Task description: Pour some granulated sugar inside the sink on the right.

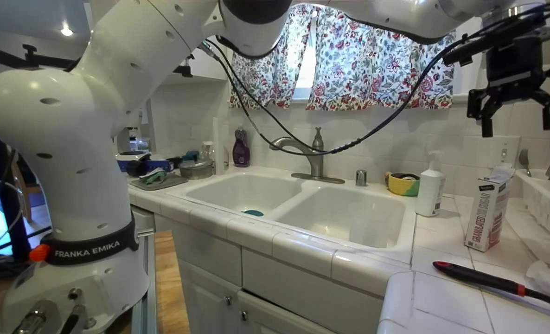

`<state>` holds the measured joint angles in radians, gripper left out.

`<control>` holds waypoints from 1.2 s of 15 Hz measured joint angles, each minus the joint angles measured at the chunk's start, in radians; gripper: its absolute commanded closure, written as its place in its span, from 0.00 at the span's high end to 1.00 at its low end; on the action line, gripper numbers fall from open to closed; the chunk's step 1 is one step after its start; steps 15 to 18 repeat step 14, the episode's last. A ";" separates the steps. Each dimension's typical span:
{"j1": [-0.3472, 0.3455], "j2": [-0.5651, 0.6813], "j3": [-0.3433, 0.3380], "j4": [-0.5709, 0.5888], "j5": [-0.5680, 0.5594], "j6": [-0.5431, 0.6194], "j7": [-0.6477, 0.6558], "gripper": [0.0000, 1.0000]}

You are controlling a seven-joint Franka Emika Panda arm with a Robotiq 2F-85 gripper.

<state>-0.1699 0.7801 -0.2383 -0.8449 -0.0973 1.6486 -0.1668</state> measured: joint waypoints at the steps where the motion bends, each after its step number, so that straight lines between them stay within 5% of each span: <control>1: 0.013 -0.024 -0.011 -0.017 -0.015 -0.048 0.001 1.00; 6: 0.072 -0.152 -0.034 -0.181 -0.036 -0.200 0.009 1.00; 13: 0.120 -0.333 -0.034 -0.460 -0.062 -0.134 -0.018 1.00; 18: 0.123 -0.345 -0.034 -0.477 -0.063 -0.129 -0.018 1.00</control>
